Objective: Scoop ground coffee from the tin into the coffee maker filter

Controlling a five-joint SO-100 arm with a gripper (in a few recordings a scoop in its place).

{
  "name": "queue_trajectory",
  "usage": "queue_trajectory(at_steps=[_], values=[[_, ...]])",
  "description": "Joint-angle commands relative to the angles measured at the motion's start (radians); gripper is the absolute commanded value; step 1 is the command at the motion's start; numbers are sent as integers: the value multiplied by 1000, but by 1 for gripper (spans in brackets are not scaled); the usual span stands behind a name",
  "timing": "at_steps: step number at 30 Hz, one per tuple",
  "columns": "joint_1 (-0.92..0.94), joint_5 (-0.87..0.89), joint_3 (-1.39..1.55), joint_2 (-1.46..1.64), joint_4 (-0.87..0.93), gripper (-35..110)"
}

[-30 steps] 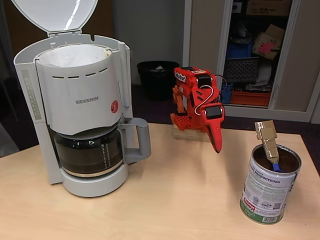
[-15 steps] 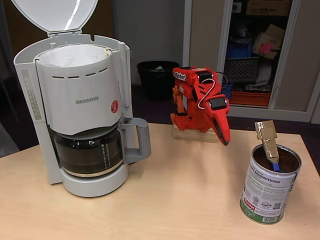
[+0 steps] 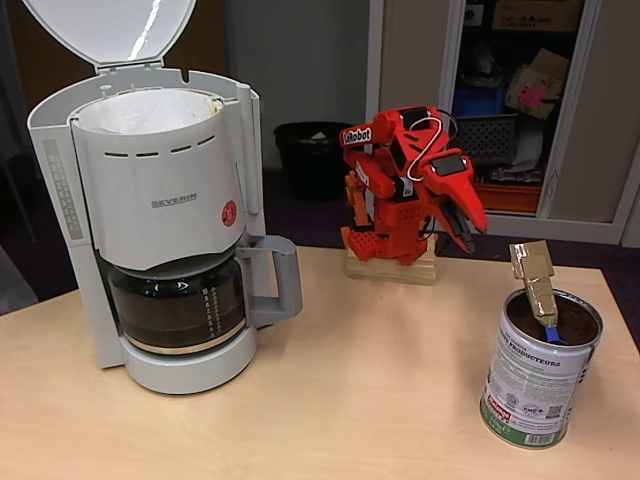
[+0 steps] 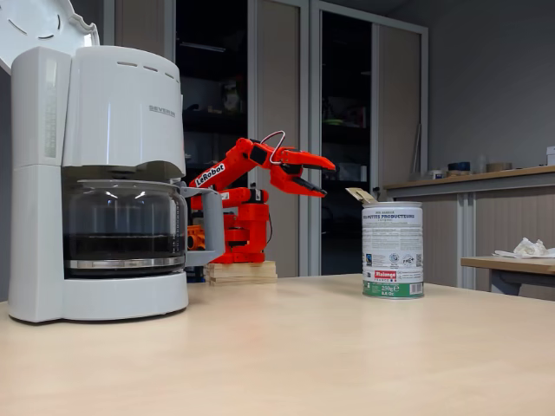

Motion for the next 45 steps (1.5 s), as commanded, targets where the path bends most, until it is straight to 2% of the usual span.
queue_trajectory(at_steps=[1,12,24,33,45], values=[[-31,60,-38,-60,-12,25],[-117,86,-112,-305,-149,27],[-173,100,-342,-604,-163,27],[-173,80,-316,-623,-170,27],[-219,92,-264,-660,-265,27]])
